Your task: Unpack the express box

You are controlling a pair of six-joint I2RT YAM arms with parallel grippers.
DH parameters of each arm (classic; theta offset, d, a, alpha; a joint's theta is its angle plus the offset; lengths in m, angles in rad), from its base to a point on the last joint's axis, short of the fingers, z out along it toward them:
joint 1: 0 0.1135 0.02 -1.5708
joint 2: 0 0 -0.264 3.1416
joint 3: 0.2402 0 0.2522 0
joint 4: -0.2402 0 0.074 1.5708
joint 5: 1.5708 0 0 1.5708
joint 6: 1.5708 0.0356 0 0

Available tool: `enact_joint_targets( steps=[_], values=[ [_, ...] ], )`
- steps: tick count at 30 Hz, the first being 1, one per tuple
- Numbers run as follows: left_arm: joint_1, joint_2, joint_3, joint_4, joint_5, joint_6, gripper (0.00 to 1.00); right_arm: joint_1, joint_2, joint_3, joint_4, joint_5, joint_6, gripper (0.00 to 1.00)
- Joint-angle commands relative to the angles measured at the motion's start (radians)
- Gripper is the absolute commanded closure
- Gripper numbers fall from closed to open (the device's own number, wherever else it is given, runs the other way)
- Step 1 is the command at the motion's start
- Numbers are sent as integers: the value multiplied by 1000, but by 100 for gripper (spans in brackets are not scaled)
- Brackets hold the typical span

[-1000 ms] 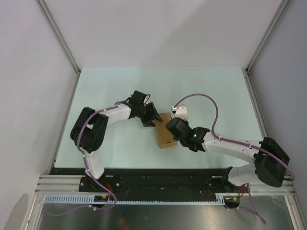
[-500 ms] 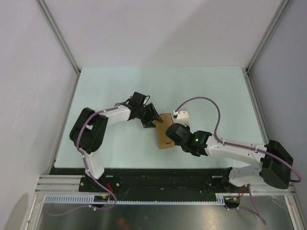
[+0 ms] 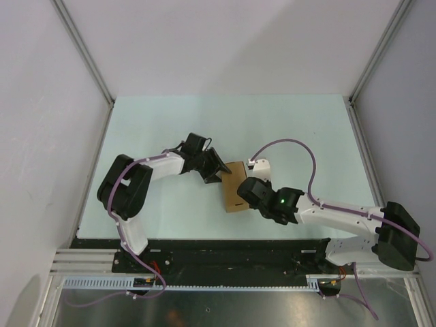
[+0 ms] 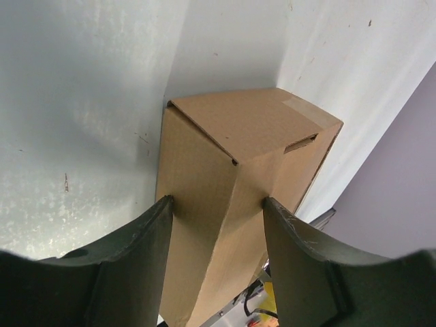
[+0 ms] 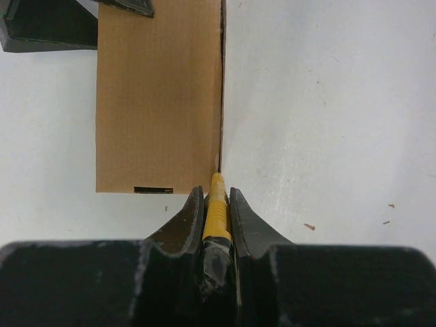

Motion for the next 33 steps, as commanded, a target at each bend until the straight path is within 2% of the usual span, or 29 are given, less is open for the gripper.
enact_joint_targets(
  steps=[1,14,24,28,33],
  values=[
    [-5,33,-44,-47,-89,-60,42,29,-12,-24,-34,-50,35,100],
    [-7,18,-47,-29,-86,-19,43,41,22,-69,44,-8,19,100],
    [-17,-96,-5,-7,-156,158,41,-3,-177,-42,135,80,-88,100],
    [-17,-87,25,-7,-133,202,36,-34,-267,-42,205,108,-155,100],
    [-19,-67,50,-7,-98,242,32,-83,-272,-42,218,76,-176,100]
  ],
)
